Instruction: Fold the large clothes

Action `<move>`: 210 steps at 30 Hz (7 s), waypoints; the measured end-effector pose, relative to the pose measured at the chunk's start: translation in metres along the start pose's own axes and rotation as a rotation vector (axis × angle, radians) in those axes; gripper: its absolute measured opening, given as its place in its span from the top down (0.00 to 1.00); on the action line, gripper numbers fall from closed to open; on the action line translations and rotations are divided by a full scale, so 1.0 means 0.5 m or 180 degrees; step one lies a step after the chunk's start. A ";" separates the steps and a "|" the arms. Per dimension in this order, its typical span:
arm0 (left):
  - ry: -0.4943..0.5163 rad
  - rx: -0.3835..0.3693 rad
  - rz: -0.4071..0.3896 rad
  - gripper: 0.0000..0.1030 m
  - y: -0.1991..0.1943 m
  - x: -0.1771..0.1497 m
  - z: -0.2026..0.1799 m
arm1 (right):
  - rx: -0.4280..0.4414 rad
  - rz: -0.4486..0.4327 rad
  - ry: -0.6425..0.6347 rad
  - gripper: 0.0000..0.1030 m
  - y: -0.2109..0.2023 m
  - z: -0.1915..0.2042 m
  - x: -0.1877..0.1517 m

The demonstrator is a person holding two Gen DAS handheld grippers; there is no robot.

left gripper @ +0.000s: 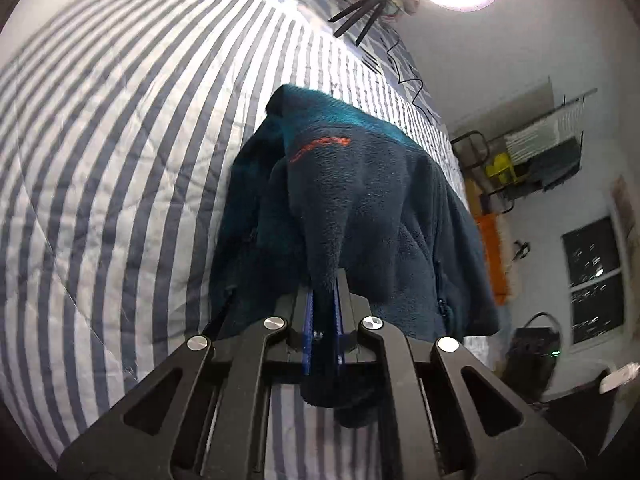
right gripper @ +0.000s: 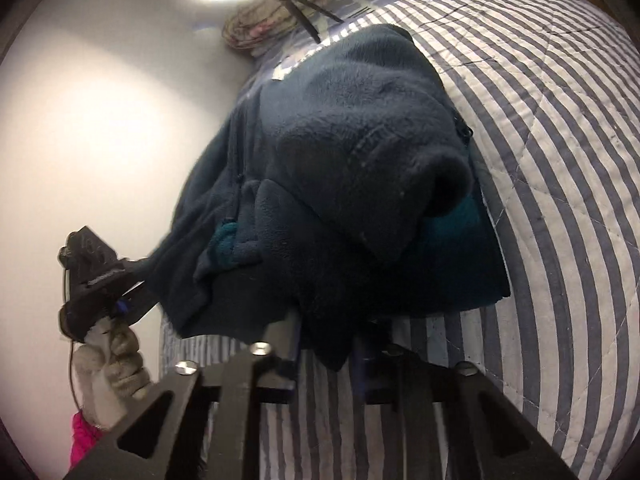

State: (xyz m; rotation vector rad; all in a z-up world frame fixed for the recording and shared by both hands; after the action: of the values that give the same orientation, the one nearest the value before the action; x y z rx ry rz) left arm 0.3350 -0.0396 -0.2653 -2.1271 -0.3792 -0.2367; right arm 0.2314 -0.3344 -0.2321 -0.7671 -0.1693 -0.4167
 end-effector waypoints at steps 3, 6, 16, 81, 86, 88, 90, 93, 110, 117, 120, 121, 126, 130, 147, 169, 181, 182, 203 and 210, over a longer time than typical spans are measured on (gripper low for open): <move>0.0197 0.0137 -0.0124 0.96 -0.022 0.003 -0.019 | 0.0079 -0.0010 -0.0171 0.92 -0.046 0.034 -0.005; 0.0496 0.0284 -0.0326 0.96 -0.065 0.008 -0.044 | 0.0226 -0.0008 -0.0162 0.93 -0.089 0.050 -0.012; 0.0871 0.0856 -0.0199 0.96 0.003 -0.029 0.018 | -0.0234 0.0266 -0.0062 0.93 -0.016 -0.044 -0.069; 0.0883 0.0572 -0.0456 0.78 0.063 0.164 -0.082 | -0.0756 -0.0200 -0.1058 0.77 0.010 0.040 0.264; 0.1042 0.0516 -0.0440 0.78 -0.001 0.056 -0.067 | -0.0691 -0.0102 -0.1058 0.77 -0.046 0.024 0.147; 0.0970 0.0516 -0.0389 0.78 -0.006 0.024 -0.049 | -0.0702 -0.0044 -0.0976 0.77 -0.051 0.002 0.112; 0.0860 0.0532 -0.0315 0.78 0.002 -0.007 -0.019 | -0.0751 0.0028 -0.0899 0.76 -0.048 -0.023 0.077; 0.0765 0.0566 -0.0231 0.76 0.020 -0.041 0.016 | -0.0760 0.0038 -0.0778 0.76 -0.041 -0.050 0.048; -0.0311 -0.0348 -0.0238 0.21 -0.052 0.018 0.102 | -0.0341 -0.0579 -0.0719 0.14 -0.155 -0.059 0.147; -0.0636 -0.0648 0.0016 0.20 0.012 0.055 0.129 | -0.0222 -0.0052 -0.0579 0.14 -0.063 -0.095 0.163; -0.0663 -0.0659 0.0070 0.20 0.031 0.058 0.136 | -0.0131 0.0059 -0.0478 0.14 -0.035 -0.114 0.164; -0.0661 -0.0680 0.0090 0.20 0.037 0.058 0.137 | -0.0111 0.0079 -0.0461 0.14 -0.026 -0.118 0.168; -0.0491 -0.0701 0.0233 0.20 0.086 0.058 0.115 | 0.0029 0.0252 -0.0385 0.14 0.023 -0.139 0.161; -0.0431 -0.0703 0.0210 0.21 0.104 0.063 0.104 | 0.0333 0.0220 -0.0237 0.14 0.044 -0.139 0.162; 0.0322 0.0129 -0.0116 0.73 0.096 0.068 -0.019 | -0.0259 0.0292 -0.0710 0.60 0.074 -0.039 0.150; 0.0751 0.0067 -0.0482 0.77 -0.040 0.025 -0.136 | -0.1303 -0.0038 -0.1687 0.65 -0.069 0.110 0.144; 0.0971 -0.0054 -0.0601 0.77 -0.022 0.103 -0.259 | -0.1401 -0.0282 -0.1805 0.66 -0.148 0.107 0.263; 0.0990 -0.0064 -0.0607 0.77 -0.015 0.113 -0.272 | -0.1423 -0.0318 -0.1798 0.66 -0.157 0.100 0.287; 0.1417 -0.0290 -0.0826 0.77 0.347 0.395 -0.687 | -0.1989 -0.1041 -0.1512 0.66 -0.248 -0.182 0.777; 0.1365 -0.0178 -0.0731 0.78 0.477 0.432 -0.684 | -0.2009 -0.0917 -0.1455 0.66 -0.172 -0.295 0.827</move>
State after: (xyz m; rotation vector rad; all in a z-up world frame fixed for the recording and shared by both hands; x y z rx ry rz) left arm 0.6139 -0.4110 -0.1956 -2.0164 -0.3630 -0.8275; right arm 0.5688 -0.6187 -0.1592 -1.4664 -0.5993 -0.5722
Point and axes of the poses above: each gripper's, at about its wrist camera, not at the fingertips, and y roughly the way its jaws point, z to its left, x to its top, the point moved 9 cm from there along y, roughly the way its jaws point, and after that the axes turned 6 degrees about x, right-handed, at the moved point
